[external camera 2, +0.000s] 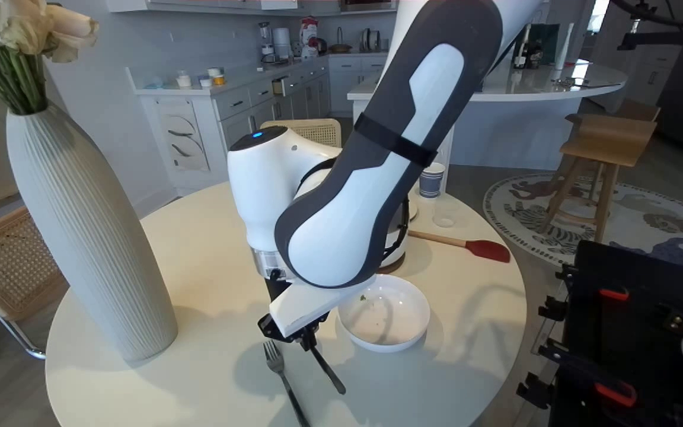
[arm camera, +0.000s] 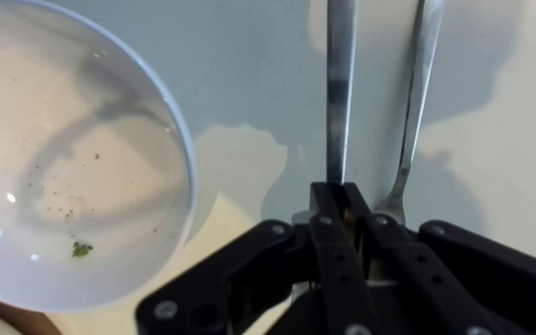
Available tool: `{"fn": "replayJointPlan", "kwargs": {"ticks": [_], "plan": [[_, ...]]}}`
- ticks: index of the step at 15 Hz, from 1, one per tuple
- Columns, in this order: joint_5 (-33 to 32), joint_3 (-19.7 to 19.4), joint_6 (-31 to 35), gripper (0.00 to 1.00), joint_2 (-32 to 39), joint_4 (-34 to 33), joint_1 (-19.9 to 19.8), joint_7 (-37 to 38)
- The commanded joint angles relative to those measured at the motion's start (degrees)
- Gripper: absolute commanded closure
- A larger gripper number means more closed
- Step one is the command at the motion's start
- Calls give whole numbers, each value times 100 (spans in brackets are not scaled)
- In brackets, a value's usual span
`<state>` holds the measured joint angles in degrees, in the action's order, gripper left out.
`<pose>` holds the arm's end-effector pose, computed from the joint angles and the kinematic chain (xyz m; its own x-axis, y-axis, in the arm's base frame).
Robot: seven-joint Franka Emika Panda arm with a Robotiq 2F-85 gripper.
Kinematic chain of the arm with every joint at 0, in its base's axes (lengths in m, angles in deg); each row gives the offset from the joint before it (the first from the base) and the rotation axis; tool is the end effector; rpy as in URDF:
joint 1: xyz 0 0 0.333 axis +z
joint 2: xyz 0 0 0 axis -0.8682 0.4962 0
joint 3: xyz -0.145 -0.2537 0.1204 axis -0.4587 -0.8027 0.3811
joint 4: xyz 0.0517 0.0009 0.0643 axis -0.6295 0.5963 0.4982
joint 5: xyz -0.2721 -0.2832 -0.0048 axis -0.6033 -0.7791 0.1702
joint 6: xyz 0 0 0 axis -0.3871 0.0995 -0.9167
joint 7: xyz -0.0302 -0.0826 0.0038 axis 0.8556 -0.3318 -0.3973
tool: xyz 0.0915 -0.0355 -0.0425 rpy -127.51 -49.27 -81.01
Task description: Move the blue cup to the right, move the silver fork and spoon to the left, move the blue cup to the left
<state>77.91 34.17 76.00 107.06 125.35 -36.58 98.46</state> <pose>0.5514 0.2608 0.1217 0.9514 -0.3066 -0.0291 -0.3051 -0.9512 0.0453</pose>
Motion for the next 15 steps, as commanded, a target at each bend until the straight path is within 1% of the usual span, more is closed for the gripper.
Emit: {"fn": "replayJointPlan", "kwargs": {"ticks": [1,15], "plan": [[154,6,-125,98,-182,227,11,25],[299,-5,-57,98,-148,501,-45,57]]}}
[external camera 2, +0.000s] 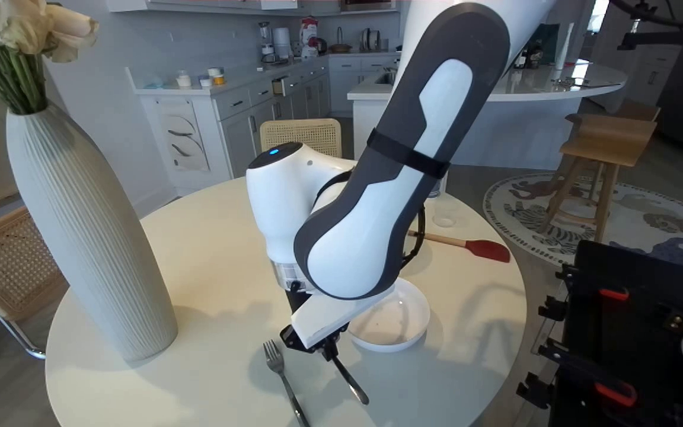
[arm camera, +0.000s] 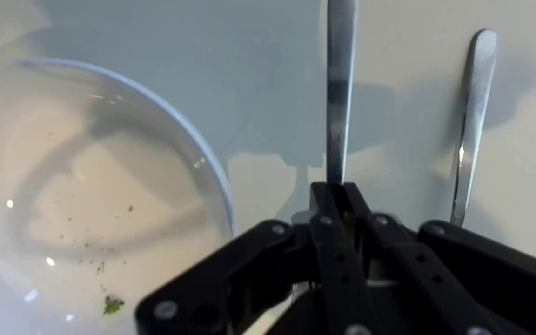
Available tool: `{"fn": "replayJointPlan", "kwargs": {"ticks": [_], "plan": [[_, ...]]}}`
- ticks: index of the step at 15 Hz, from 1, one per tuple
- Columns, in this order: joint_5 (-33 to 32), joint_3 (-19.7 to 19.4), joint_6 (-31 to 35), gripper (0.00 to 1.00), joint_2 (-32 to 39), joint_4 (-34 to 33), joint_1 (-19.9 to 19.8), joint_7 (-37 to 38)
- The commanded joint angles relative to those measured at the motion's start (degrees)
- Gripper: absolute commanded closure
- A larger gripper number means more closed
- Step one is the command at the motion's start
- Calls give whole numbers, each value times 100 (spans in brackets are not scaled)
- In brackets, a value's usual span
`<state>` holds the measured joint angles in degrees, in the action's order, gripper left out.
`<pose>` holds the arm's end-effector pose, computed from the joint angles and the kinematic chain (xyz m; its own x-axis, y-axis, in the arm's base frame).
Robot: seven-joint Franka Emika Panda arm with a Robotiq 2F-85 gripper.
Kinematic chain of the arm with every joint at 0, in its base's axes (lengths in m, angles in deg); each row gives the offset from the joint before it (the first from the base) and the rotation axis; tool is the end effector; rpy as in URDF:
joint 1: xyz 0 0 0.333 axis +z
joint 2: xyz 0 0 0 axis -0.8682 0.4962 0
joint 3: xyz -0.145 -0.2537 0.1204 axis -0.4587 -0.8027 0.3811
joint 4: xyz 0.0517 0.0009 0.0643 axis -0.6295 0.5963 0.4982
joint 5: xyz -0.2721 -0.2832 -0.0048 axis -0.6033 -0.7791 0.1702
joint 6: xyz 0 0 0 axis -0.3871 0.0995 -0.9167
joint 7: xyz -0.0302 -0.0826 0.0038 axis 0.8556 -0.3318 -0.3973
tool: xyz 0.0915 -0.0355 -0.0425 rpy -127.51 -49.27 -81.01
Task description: Move the blue cup to the right, move the silver fork and spoon to the left, move the blue cup to the left
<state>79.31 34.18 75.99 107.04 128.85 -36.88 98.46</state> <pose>0.5299 0.2475 0.1016 0.9399 -0.3316 -0.0816 -0.3256 -0.9422 0.0786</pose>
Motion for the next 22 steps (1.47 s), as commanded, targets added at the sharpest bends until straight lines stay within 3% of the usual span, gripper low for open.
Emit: {"fn": "replayJointPlan", "kwargs": {"ticks": [1,22], "plan": [[179,-16,-39,98,-142,162,-22,65],[169,-68,-55,98,347,-241,29,29]]}}
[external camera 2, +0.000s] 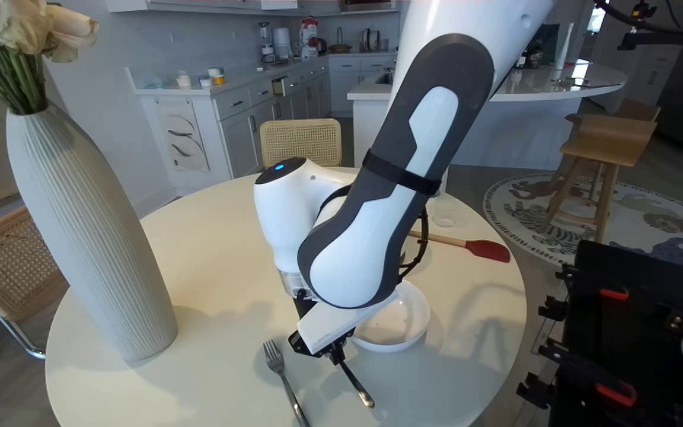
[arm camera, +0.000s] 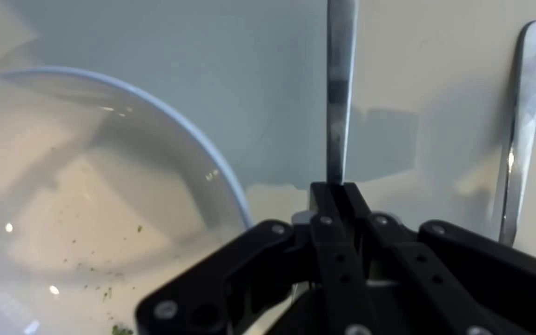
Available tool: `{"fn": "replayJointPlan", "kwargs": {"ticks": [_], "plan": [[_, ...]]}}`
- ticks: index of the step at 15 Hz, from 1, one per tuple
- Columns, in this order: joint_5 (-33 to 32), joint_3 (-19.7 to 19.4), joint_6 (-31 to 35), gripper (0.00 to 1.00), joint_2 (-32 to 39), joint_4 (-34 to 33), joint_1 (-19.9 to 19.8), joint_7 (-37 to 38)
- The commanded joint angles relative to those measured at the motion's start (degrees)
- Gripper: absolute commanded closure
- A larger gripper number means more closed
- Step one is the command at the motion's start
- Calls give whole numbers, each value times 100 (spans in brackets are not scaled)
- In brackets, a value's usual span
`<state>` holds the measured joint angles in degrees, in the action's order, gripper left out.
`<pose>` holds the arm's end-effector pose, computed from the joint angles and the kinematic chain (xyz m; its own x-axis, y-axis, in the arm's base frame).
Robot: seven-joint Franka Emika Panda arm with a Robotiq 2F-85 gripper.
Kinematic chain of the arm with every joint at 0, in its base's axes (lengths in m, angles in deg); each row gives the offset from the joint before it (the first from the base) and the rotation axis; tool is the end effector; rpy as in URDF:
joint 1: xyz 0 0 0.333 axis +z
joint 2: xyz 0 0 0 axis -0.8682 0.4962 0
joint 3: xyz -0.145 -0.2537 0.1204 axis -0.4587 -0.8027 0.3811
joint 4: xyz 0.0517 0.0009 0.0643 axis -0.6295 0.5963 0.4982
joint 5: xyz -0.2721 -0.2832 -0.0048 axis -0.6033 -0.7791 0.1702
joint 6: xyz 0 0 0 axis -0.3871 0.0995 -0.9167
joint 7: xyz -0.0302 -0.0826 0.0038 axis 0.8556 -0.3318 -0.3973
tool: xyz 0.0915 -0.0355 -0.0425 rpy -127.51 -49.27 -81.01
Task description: Move the blue cup to the right, move the silver fork and spoon to the left, move the blue cup to the left
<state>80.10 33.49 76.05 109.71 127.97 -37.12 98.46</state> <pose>0.5297 0.2367 0.0792 0.9284 -0.3571 -0.1025 -0.3475 -0.9323 0.1005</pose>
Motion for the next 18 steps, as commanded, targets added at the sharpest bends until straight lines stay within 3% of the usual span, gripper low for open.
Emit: {"fn": "replayJointPlan", "kwargs": {"ticks": [1,18], "plan": [[84,1,-63,98,105,-179,61,26],[21,-87,-40,98,468,-621,132,-25]]}}
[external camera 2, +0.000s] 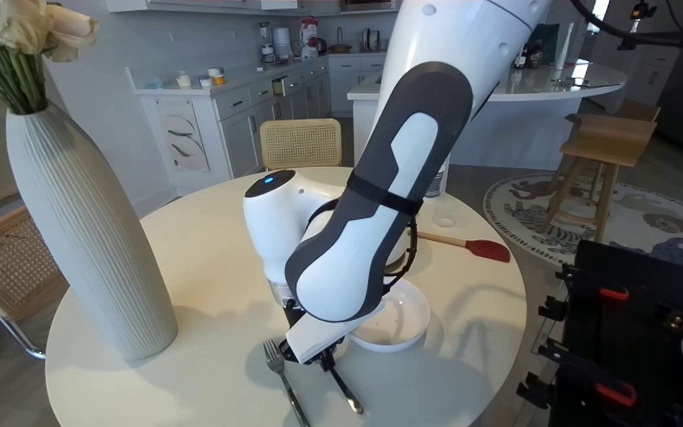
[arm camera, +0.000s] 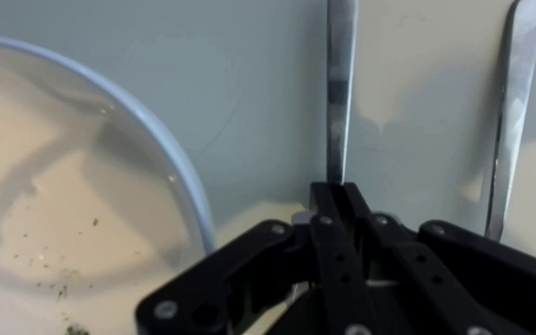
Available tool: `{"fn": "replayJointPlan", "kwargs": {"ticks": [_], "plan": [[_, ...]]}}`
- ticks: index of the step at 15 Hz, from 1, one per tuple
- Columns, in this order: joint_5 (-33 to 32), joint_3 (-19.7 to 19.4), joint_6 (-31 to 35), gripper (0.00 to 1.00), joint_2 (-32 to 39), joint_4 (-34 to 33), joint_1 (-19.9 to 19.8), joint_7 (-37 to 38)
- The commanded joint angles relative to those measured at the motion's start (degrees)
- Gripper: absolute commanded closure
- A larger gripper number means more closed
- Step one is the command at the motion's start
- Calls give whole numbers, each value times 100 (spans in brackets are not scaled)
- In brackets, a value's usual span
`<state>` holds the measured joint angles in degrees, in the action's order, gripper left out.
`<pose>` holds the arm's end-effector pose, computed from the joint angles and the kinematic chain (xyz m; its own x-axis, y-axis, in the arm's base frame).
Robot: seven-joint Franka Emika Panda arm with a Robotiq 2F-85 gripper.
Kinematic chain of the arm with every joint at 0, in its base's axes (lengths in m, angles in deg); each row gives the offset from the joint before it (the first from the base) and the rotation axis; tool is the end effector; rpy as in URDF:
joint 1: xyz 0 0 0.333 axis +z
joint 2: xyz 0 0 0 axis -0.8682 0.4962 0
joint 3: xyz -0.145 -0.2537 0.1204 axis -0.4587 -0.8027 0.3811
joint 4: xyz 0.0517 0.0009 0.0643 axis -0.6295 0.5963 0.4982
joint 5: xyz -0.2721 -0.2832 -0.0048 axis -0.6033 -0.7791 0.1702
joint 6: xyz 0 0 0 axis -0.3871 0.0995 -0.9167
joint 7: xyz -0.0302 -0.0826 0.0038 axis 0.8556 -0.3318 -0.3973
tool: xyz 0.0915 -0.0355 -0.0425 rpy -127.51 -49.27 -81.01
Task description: Move the blue cup to the right, move the silver fork and spoon to the left, move the blue cup to the left
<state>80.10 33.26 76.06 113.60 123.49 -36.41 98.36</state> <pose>0.5423 0.2476 0.0635 0.9331 -0.3471 -0.0938 -0.3387 -0.9361 0.0946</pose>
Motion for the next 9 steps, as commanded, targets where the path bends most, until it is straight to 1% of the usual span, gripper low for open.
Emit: {"fn": "replayJointPlan", "kwargs": {"ticks": [1,6,7,8,9], "plan": [[21,-68,-45,98,97,-203,57,-24],[43,-64,-94,98,189,-331,45,-40],[42,-53,-100,66,210,-353,37,-66],[46,-53,-99,65,225,-368,35,-67],[43,-59,-88,58,229,-369,39,-64]]}}
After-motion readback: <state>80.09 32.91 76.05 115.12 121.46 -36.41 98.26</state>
